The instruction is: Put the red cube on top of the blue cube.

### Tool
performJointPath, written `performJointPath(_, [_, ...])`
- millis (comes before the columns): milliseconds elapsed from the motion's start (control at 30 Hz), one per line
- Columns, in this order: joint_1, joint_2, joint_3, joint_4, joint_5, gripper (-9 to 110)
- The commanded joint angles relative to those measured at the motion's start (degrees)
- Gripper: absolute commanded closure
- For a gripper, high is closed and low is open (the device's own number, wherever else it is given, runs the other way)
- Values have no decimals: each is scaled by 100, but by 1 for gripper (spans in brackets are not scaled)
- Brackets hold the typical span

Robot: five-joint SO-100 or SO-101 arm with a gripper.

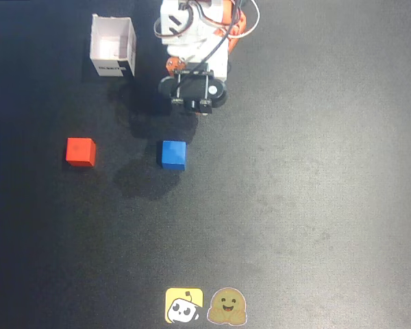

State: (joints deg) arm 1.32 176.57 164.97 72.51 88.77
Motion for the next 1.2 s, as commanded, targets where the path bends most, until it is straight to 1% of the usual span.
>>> performJointPath(0, [-44, 62, -44, -18, -9, 101])
performJointPath(733, [-53, 62, -149, 0, -62, 100])
performJointPath(833, [-70, -123, -422, 44, -44, 99])
performJointPath(933, [-79, -773, -923, 44, -18, 98])
performJointPath(1067, [-35, -1582, -1819, 369, 9, 96])
performJointPath(1167, [0, -1995, -2382, 562, 26, 91])
